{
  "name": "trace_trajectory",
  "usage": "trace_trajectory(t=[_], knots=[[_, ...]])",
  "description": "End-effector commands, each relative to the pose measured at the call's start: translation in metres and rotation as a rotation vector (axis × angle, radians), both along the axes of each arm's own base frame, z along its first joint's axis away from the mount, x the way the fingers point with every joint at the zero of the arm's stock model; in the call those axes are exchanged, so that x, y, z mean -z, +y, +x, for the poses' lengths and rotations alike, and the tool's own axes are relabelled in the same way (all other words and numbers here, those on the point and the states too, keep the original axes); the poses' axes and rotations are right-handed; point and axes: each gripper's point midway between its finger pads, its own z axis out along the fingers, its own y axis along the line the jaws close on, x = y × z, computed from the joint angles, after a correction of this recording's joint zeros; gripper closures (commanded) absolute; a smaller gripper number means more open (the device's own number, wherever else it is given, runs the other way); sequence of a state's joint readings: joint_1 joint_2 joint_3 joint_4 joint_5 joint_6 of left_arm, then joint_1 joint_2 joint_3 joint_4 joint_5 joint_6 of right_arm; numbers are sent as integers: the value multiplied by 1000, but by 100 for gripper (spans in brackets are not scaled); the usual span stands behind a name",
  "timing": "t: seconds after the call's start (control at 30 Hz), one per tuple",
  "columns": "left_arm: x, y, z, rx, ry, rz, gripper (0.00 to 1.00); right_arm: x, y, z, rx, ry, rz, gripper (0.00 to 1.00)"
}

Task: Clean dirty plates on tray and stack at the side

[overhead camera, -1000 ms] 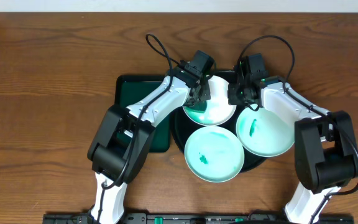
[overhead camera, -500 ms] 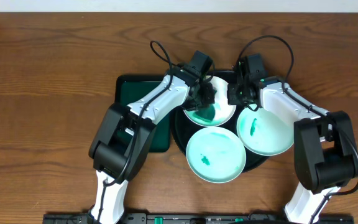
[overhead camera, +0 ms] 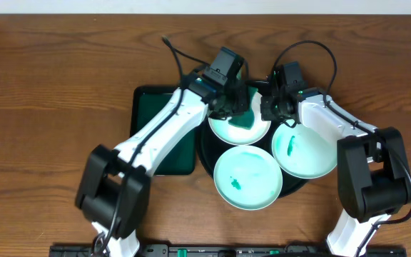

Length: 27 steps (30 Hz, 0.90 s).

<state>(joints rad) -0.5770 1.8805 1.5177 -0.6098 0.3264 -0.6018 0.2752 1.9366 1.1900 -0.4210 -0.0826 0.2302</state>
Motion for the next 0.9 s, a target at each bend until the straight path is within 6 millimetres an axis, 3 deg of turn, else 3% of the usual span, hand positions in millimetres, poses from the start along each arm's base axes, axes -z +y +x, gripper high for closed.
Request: trace_trajectory(t=[0.0,0.23,0.37,0.57,0.63,0.87], knots=[[-7,17,15,-48,-84,92,93,1,12,-6,-23,14,25,99],[4,44,27,-127,-139,232,93,1,12,-6,-23,14,25,99],[12,48,26,-134,-133,257,93,1,12,-6,-23,13,25,99],[50,46,24,-116,-72,303,93,1,12,-6,-24,13,25,99],[74,42,22,-101,-39,328,93,1,12,-6,-24,13,25,99],[114,39,9,-65,51,361,93,2,12,-6,-24,13,25,99]])
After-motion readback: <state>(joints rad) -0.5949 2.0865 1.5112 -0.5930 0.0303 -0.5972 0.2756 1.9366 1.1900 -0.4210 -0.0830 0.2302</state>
